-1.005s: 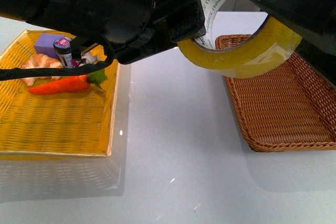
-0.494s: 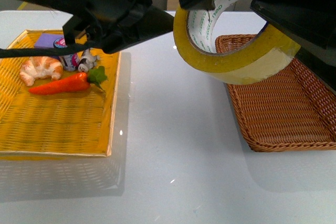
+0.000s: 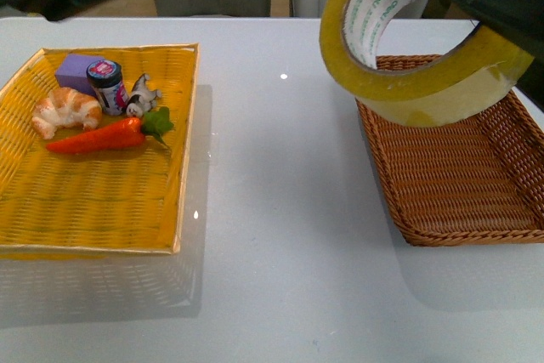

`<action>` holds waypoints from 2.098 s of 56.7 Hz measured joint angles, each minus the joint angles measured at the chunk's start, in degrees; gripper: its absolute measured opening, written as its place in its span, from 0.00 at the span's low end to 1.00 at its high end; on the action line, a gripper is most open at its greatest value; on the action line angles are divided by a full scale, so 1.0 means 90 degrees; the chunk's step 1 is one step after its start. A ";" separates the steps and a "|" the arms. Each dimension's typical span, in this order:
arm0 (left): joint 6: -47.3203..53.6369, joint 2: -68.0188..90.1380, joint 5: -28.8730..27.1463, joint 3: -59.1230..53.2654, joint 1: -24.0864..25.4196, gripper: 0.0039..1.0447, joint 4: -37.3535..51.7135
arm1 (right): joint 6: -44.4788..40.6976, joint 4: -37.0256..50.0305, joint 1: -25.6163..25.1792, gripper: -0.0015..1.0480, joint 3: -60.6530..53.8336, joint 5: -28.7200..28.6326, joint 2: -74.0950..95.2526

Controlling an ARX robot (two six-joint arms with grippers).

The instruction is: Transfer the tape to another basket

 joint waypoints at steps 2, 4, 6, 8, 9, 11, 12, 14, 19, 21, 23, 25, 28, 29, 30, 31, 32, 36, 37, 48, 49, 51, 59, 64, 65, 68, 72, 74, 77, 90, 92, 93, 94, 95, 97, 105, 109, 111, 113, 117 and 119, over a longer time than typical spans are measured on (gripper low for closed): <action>0.0087 -0.0109 -0.0005 -0.0087 0.0100 0.92 0.0083 | 0.0005 0.0000 -0.0092 0.46 0.0000 -0.0058 -0.0002; 0.0185 -0.0219 -0.0032 -0.0182 0.0192 0.92 0.0187 | 0.0010 0.0002 -0.0189 0.46 -0.0002 -0.0107 -0.0002; 0.0282 -0.0335 -0.0073 -0.0284 0.0282 0.92 0.0308 | 0.0015 0.0007 -0.0294 0.46 -0.0005 -0.0170 0.0002; 0.0542 -0.0474 -0.0265 -0.0447 0.0364 0.91 0.0537 | 0.0022 0.0034 -0.0432 0.46 -0.0005 -0.0248 0.0034; 0.0597 -0.0505 -0.0461 -0.0510 0.0357 0.90 0.0675 | 0.0022 0.0049 -0.0469 0.46 -0.0005 -0.0272 0.0049; 0.1076 -0.0661 -0.1372 -0.0831 0.0393 0.83 0.1360 | 0.0032 0.0102 -0.0588 0.46 -0.0005 -0.0338 0.0104; 0.1207 -0.0714 -0.1559 -0.0920 0.0415 0.81 0.1513 | 0.0041 0.0143 -0.0665 0.46 -0.0005 -0.0367 0.0146; 0.1642 -0.0891 -0.2016 -0.1197 0.0488 0.76 0.1882 | 0.0066 0.0211 -0.0782 0.46 -0.0002 -0.0415 0.0236; 0.2334 -0.1469 -0.2482 -0.1921 0.0831 0.61 0.2324 | 0.0146 0.0454 -0.1158 0.46 0.0075 -0.0554 0.0663; 0.2484 -0.1622 -0.2472 -0.2103 0.0925 0.55 0.2358 | 0.0168 0.0546 -0.1290 0.46 0.0126 -0.0568 0.0843; 0.2577 -0.1751 -0.2414 -0.2266 0.0988 0.50 0.2378 | 0.0192 0.0636 -0.1404 0.46 0.0206 -0.0585 0.1035; 0.2669 -0.1894 -0.2295 -0.2470 0.1066 0.43 0.2392 | 0.0223 0.0760 -0.1542 0.46 0.0352 -0.0639 0.1311; 0.2756 -0.2059 -0.2183 -0.2703 0.1158 0.35 0.2392 | 0.0311 0.0925 -0.1690 0.46 0.0561 -0.0716 0.1678; 0.2761 -0.2091 -0.2154 -0.2744 0.1180 0.33 0.2392 | 0.0313 0.0957 -0.1715 0.46 0.0602 -0.0724 0.1756; 0.2793 -0.2166 -0.2110 -0.2829 0.1224 0.30 0.2392 | 0.0335 0.1010 -0.1763 0.46 0.0695 -0.0748 0.1916; 0.2803 -0.2237 -0.2093 -0.2907 0.1263 0.26 0.2392 | 0.0355 0.1049 -0.1814 0.46 0.0792 -0.0765 0.2079; 0.2817 -0.2317 -0.2067 -0.2980 0.1304 0.23 0.2392 | 0.0374 0.1086 -0.1865 0.46 0.0882 -0.0770 0.2239; 0.2851 -0.2679 -0.1902 -0.3257 0.1462 0.07 0.2378 | 0.0515 0.1197 -0.2084 0.46 0.1294 -0.0704 0.3011; 0.2851 -0.2718 -0.1887 -0.3286 0.1477 0.06 0.2368 | 0.0522 0.1197 -0.2108 0.46 0.1341 -0.0682 0.3096; 0.2885 -0.3492 -0.1605 -0.3798 0.1775 0.01 0.2069 | 0.0835 0.1086 -0.2251 0.46 0.2407 -0.0520 0.4724; 0.2888 -0.3568 -0.1586 -0.3835 0.1800 0.01 0.2030 | 0.0855 0.1066 -0.2246 0.46 0.2514 -0.0517 0.4843; 0.2890 -0.3682 -0.1554 -0.3888 0.1826 0.01 0.1970 | 0.0908 0.1039 -0.2232 0.46 0.2671 -0.0512 0.5010; 0.2902 -0.4216 -0.1003 -0.4099 0.2314 0.01 0.1642 | 0.1149 0.0928 -0.2127 0.46 0.3327 -0.0318 0.5673; 0.2902 -0.4512 -0.0991 -0.4189 0.2419 0.01 0.1450 | 0.1263 0.0840 -0.2069 0.46 0.3609 -0.0221 0.5991; 0.2902 -0.4568 -0.0988 -0.4206 0.2421 0.01 0.1413 | 0.1292 0.0826 -0.2052 0.46 0.3645 -0.0197 0.6047; 0.2902 -0.4830 -0.0952 -0.4282 0.2424 0.01 0.1217 | 0.1331 0.0719 -0.2001 0.46 0.3798 -0.0134 0.6285; 0.2902 -0.5022 -0.0957 -0.4342 0.2424 0.01 0.1093 | 0.1328 0.0537 -0.1967 0.46 0.3891 -0.0041 0.6431; 0.2902 -0.5051 -0.0952 -0.4456 0.2424 0.01 0.1260 | 0.1328 0.0372 -0.1948 0.46 0.3949 0.0027 0.6506; 0.2902 -0.5127 -0.0954 -0.4544 0.2424 0.01 0.1263 | 0.1331 0.0282 -0.1936 0.46 0.3988 0.0070 0.6581; 0.2902 -0.5931 -0.0952 -0.4556 0.2424 0.01 0.0517 | 0.1506 -0.0022 -0.1940 0.46 0.4141 0.0262 0.6725; 0.2902 -0.6033 -0.0952 -0.4556 0.2424 0.01 0.0415 | 0.1545 -0.0056 -0.1953 0.46 0.4141 0.0279 0.6725; 0.2902 -0.6093 -0.0952 -0.4556 0.2424 0.01 0.0350 | 0.1566 -0.0070 -0.1960 0.46 0.4141 0.0291 0.6725; 0.2902 -0.6120 -0.0952 -0.4556 0.2424 0.01 0.0321 | 0.1581 -0.0073 -0.1965 0.46 0.4141 0.0294 0.6725; 0.2902 -0.6181 -0.0952 -0.4556 0.2424 0.01 0.0262 | 0.1596 -0.0073 -0.1972 0.46 0.4141 0.0294 0.6725; 0.2902 -0.6268 -0.0952 -0.4556 0.2424 0.01 0.0172 | 0.1608 -0.0075 -0.1982 0.47 0.4131 0.0294 0.6725; 0.2902 -0.6666 -0.0952 -0.4556 0.2424 0.01 -0.0204 | 0.1605 -0.0078 -0.2084 0.71 0.3876 0.0374 0.6722; 0.2902 -0.6807 -0.0952 -0.4556 0.2424 0.01 -0.0335 | 0.1596 -0.0049 -0.2166 0.81 0.3687 0.0381 0.6664; 0.2902 -0.6875 -0.0952 -0.4556 0.2424 0.01 -0.0408 | 0.1579 -0.0010 -0.2215 0.85 0.3572 0.0359 0.6586; 0.2902 -0.6968 -0.0952 -0.4556 0.2424 0.01 -0.0498 | 0.1552 0.0039 -0.2285 0.91 0.3424 0.0335 0.6436; 0.2902 -0.7135 -0.0952 -0.4556 0.2424 0.01 -0.0670 | 0.1435 0.0102 -0.2426 0.91 0.3143 0.0255 0.6020; 0.2902 -0.7198 -0.0952 -0.4556 0.2424 0.01 -0.0729 | 0.1365 0.0114 -0.2475 0.91 0.3028 0.0221 0.5836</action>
